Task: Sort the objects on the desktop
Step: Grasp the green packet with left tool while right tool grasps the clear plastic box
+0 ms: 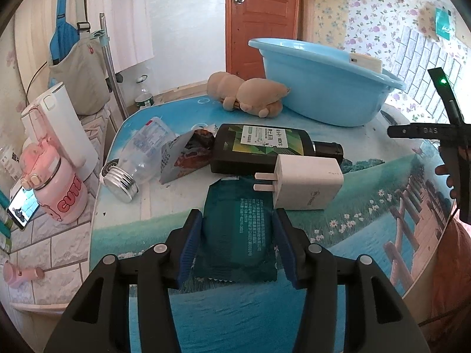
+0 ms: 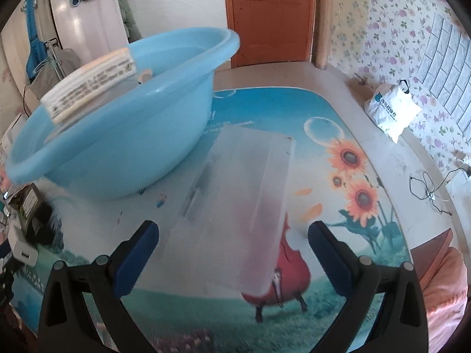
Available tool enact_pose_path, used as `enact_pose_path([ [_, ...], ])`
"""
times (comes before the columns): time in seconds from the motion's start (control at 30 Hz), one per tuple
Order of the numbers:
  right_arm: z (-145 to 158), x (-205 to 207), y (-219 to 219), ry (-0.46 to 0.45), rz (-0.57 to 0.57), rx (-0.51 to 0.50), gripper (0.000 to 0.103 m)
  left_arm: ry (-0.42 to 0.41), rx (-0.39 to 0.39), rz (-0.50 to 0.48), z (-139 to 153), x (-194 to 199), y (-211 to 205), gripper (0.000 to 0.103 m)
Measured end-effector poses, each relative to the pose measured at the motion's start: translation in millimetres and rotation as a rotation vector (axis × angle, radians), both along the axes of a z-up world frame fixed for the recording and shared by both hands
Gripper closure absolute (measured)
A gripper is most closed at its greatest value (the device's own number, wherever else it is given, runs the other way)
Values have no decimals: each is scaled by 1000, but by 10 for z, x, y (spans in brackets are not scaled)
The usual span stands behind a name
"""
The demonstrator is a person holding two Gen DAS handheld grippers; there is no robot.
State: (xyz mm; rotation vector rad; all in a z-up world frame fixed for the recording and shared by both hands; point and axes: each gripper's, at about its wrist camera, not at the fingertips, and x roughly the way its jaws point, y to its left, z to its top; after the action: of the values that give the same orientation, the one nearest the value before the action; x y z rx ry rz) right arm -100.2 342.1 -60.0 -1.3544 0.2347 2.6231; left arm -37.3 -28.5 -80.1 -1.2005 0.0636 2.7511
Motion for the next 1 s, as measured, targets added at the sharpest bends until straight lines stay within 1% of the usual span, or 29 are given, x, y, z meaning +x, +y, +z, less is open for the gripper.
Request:
enact_pose_path([
  [0.13,-4,-16,-27,-6,11,22,0,0,-1,0,-2,-4,4,55],
  [0.2,20,27,-27,8,26,15,5,0,-1,1,-2,-4,4,55],
  [0.27,48,54,-20,16,34,16,27,-1,-1,2,-3,-4,5,55],
  [0.3,62,74,-12,18,38,12,31,-1,-2,3,-4,-3,8,55],
  [0.33,68,101,0,19,48,2,33,-2,-2,3,-3,-1,11,55],
  [0.47,68,204,-39,29,104,-12,36,-10,-3,2,3,24,24,55],
  [0.6,68,373,-113,38,196,-25,36,-15,-6,1,8,57,45,55],
  [0.77,84,547,-161,23,299,-25,36,-17,-14,-3,15,96,93,55],
  [0.83,85,600,-126,13,306,-19,36,-17,-14,-3,16,104,96,55],
  [0.93,80,638,-24,1,275,-7,36,-18,-7,0,11,105,96,55],
  [1.0,79,624,13,-1,253,6,32,-15,-8,2,11,105,105,55],
])
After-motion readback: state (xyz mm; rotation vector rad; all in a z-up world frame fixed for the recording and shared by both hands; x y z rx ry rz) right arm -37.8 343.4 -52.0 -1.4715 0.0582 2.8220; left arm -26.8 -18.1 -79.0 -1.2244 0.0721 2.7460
